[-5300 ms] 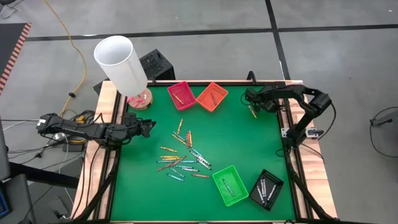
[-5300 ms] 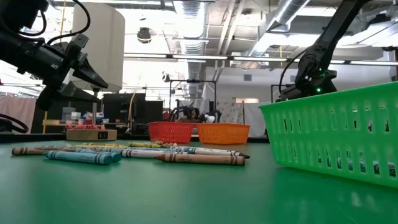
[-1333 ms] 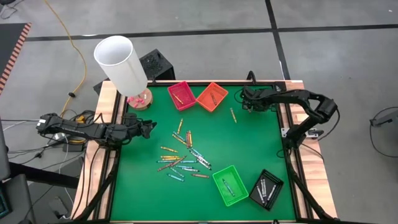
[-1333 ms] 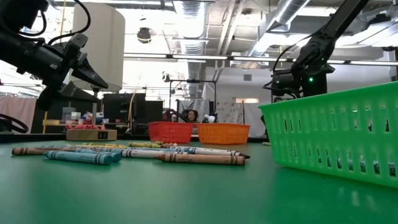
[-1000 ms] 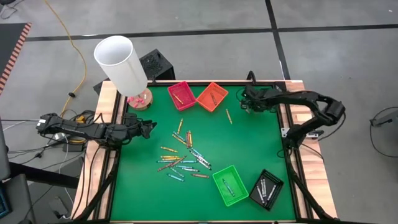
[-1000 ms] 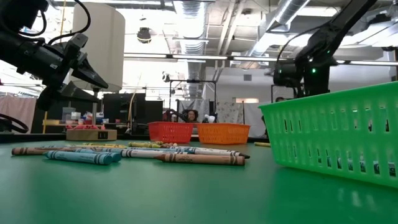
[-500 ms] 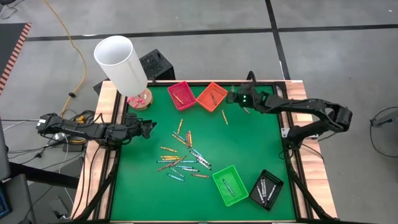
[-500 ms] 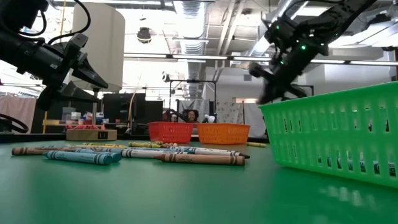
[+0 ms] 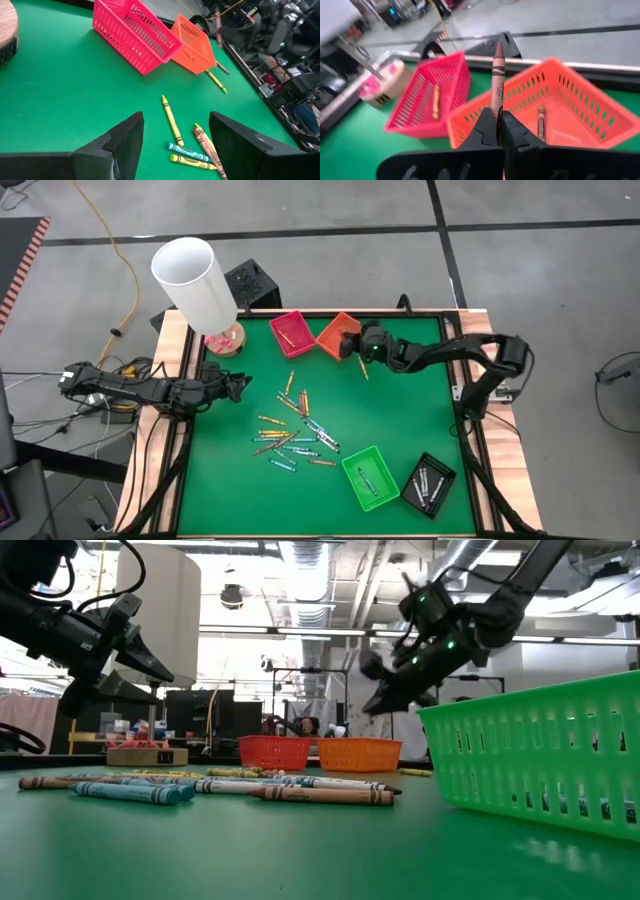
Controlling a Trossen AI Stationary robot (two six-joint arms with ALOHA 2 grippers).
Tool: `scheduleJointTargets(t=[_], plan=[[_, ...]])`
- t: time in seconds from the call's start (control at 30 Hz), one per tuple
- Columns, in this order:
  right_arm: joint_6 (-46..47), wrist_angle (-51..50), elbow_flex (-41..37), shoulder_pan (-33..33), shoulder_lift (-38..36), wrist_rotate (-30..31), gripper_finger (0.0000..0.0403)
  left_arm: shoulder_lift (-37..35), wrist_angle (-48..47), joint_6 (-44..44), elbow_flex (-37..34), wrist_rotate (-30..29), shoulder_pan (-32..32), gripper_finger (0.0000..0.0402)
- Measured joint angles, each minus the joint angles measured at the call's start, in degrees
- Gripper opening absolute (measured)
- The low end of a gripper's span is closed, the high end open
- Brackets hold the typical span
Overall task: Sort crayons
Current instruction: Put the brown crayon into the orange bin
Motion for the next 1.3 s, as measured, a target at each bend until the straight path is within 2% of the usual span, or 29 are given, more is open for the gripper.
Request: scheduleJointTargets(t=[0.33,0.67,1.3], plan=[[-4.4,-3.9,7.2,-0.3,6.9,0.1,0.0001,0.0,0.0,0.0,0.0,0.0,0.0,0.0215],[-4.0,-22.0,13.7,-2.3,7.1,0.7,0.0001,0.0,-0.1,0.0,0.0,0.0,0.0,0.0215],[-3.8,-22.2,13.8,-3.4,7.1,0.2,0.0051,0.0,-0.1,0.0,0.0,-0.1,0.0,0.0215]])
